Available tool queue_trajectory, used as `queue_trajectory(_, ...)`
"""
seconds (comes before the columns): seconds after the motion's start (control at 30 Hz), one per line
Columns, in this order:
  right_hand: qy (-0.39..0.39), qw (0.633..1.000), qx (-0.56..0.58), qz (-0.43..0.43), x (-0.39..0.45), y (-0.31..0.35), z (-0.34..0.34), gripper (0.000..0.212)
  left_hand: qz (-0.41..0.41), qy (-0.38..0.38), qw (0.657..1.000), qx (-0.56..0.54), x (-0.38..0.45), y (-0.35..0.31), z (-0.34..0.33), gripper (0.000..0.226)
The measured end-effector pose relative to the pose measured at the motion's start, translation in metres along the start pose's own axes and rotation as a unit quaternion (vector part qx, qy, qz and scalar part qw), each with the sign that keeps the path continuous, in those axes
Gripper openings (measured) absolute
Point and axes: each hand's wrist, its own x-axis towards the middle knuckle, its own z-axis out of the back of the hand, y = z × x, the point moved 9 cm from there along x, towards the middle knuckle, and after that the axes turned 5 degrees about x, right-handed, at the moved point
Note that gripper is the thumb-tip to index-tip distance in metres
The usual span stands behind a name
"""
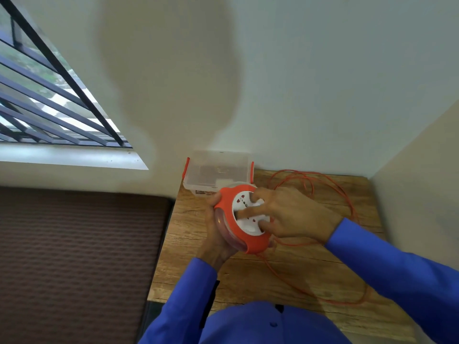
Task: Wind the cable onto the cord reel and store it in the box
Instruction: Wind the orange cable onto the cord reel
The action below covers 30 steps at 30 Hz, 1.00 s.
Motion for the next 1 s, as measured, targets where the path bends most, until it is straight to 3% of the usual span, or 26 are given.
queue_trajectory(0.07,-0.067,0.990,0.071,-0.098,0.002,-0.018,0.009,0.060,-0.028,0.026,0.999,0.021,-0.001,-0.003,-0.006,0.091)
queue_trajectory(0.17,-0.109,0.942,0.173,-0.268,0.003,-0.045,0.003,0.069,-0.065,0.035,0.996,0.040,-0.003,-0.009,-0.012,0.085)
queue_trajectory(0.27,-0.118,0.912,0.197,-0.340,0.005,-0.050,-0.009,0.076,-0.098,0.006,0.994,0.054,-0.003,-0.019,-0.009,0.079)
queue_trajectory(0.33,-0.117,0.913,0.169,-0.353,0.002,-0.046,-0.010,0.073,-0.099,-0.002,0.993,0.061,-0.003,-0.022,-0.005,0.079)
queue_trajectory(0.4,-0.144,0.940,0.099,-0.293,0.003,-0.032,0.001,0.056,-0.109,-0.011,0.993,0.050,-0.005,-0.029,0.001,0.075)
queue_trajectory(0.47,-0.153,0.969,0.113,-0.159,0.006,-0.011,0.009,0.029,-0.116,-0.015,0.993,0.030,-0.005,-0.034,0.008,0.071)
queue_trajectory(0.53,-0.069,0.986,0.145,-0.047,0.006,0.007,-0.004,0.038,-0.118,-0.031,0.992,0.031,-0.007,-0.037,0.014,0.071)
queue_trajectory(0.6,-0.013,0.991,0.135,-0.021,0.002,0.009,-0.017,0.052,-0.115,-0.043,0.992,0.038,-0.008,-0.038,0.018,0.073)
queue_trajectory(0.73,-0.001,1.000,0.012,-0.015,0.002,0.001,-0.021,0.072,-0.099,-0.029,0.993,0.053,-0.007,-0.037,0.016,0.079)
queue_trajectory(0.93,0.003,0.997,-0.069,0.038,0.010,0.010,-0.011,0.076,-0.055,-0.005,0.998,0.035,-0.010,-0.030,0.003,0.085)
queue_trajectory(1.0,-0.006,0.997,-0.056,0.047,0.011,0.012,-0.006,0.066,-0.042,-0.001,0.998,0.038,-0.012,-0.029,-0.002,0.096)
